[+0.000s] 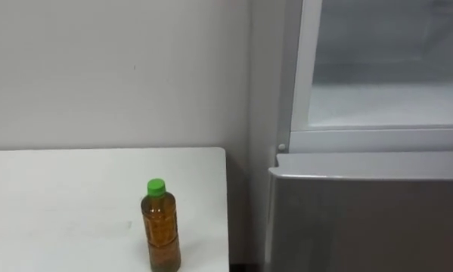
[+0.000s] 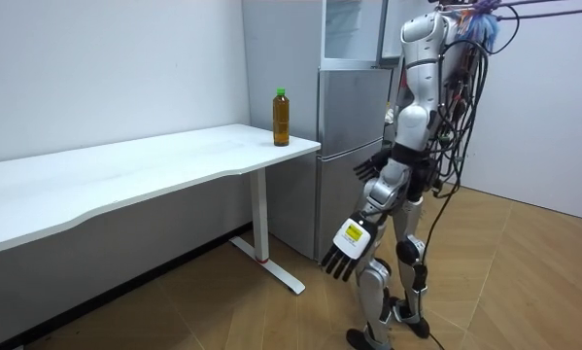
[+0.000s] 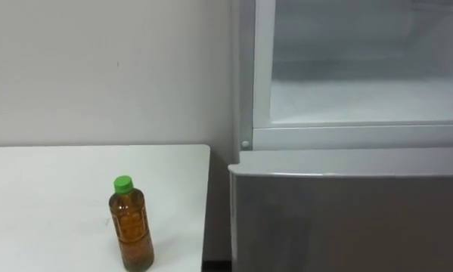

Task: Put the bottle in the upper fridge

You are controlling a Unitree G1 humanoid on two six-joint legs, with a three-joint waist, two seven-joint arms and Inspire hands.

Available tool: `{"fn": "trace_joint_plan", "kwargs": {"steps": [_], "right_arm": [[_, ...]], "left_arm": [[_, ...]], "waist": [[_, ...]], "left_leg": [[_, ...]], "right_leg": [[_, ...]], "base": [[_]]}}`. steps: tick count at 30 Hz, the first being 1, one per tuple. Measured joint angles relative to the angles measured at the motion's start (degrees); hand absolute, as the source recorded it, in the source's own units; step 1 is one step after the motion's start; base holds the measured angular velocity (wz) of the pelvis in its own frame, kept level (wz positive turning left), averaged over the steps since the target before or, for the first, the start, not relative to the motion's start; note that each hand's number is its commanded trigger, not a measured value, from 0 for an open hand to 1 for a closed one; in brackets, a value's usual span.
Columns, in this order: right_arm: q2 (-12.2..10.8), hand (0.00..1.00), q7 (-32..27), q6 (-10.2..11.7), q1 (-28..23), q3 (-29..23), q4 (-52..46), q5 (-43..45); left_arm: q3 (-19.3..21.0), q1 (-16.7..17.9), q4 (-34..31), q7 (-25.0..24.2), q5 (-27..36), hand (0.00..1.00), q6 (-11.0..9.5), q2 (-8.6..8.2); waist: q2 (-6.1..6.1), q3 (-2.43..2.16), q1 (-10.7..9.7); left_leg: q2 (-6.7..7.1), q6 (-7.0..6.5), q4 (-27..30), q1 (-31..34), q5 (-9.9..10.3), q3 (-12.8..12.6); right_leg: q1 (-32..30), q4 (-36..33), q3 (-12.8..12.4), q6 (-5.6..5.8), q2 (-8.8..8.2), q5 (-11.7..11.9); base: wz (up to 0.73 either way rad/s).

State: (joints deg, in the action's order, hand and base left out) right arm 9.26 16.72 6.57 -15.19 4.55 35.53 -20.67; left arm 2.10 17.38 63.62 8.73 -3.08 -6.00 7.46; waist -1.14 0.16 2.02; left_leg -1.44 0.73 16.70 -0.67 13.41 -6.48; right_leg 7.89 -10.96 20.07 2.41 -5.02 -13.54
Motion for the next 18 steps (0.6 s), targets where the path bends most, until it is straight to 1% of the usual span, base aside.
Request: {"fn": "trace_joint_plan", "kwargs": {"steps": [3,6,8,13,16,18], "right_arm": [[0.1,0.00,1.7,0.1,0.5,0.5,-4.1,-0.4],[0.2,0.00,2.3,0.0,0.6,1.3,-7.9,-0.4],[0.4,0.00,3.1,-0.1,0.6,1.8,-12.8,-0.4],[0.4,0.00,5.2,-0.1,0.6,2.7,-20.4,-1.2],[0.8,0.00,6.5,-0.4,0.5,3.4,-25.4,-2.0],[1.0,0.00,6.9,-0.4,0.6,3.3,-28.6,-2.0]], "left_arm": [[0.0,0.1,0.5,-0.5,0.0,0.00,-0.2,0.22],[-0.3,0.3,0.4,-0.9,-0.1,0.00,-0.2,0.21],[-0.2,0.2,0.4,-1.9,-0.1,0.00,-0.2,0.31],[-0.3,0.2,-0.1,-3.0,-0.4,0.00,-0.1,0.89],[-0.3,0.0,-0.1,-3.3,-1.0,0.00,-0.1,1.28],[-0.3,-0.1,-0.1,-3.5,-1.0,0.00,-0.1,1.60]], "waist": [[0.05,0.04,0.0],[-0.03,-0.15,0.1],[0.16,0.08,0.1],[-0.07,0.14,0.2],[-0.49,0.21,1.1],[-0.82,0.15,1.6]], "left_leg": [[0.03,-0.10,0.1,0.2,0.1,0.1],[0.05,-0.11,0.1,0.6,0.1,0.1],[0.04,-0.13,0.1,0.7,0.1,0.1],[0.05,-0.24,0.6,0.9,0.2,0.1],[0.04,-0.29,0.6,1.1,0.2,0.0],[0.05,-0.32,0.6,1.1,0.2,0.0]], "right_leg": [[0.0,-0.2,0.4,0.01,-0.10,0.0],[-0.8,-0.9,0.5,0.01,-0.27,0.0],[-1.0,-1.5,0.4,0.01,-0.39,0.0],[-1.0,-1.8,0.4,0.01,-0.47,0.0],[-1.3,-1.8,0.1,0.01,-0.44,0.0],[-1.1,-1.8,0.0,0.01,-0.42,0.0]], "base": [[0.05],[0.00],[0.00],[0.00],[-0.01],[0.00]]}}
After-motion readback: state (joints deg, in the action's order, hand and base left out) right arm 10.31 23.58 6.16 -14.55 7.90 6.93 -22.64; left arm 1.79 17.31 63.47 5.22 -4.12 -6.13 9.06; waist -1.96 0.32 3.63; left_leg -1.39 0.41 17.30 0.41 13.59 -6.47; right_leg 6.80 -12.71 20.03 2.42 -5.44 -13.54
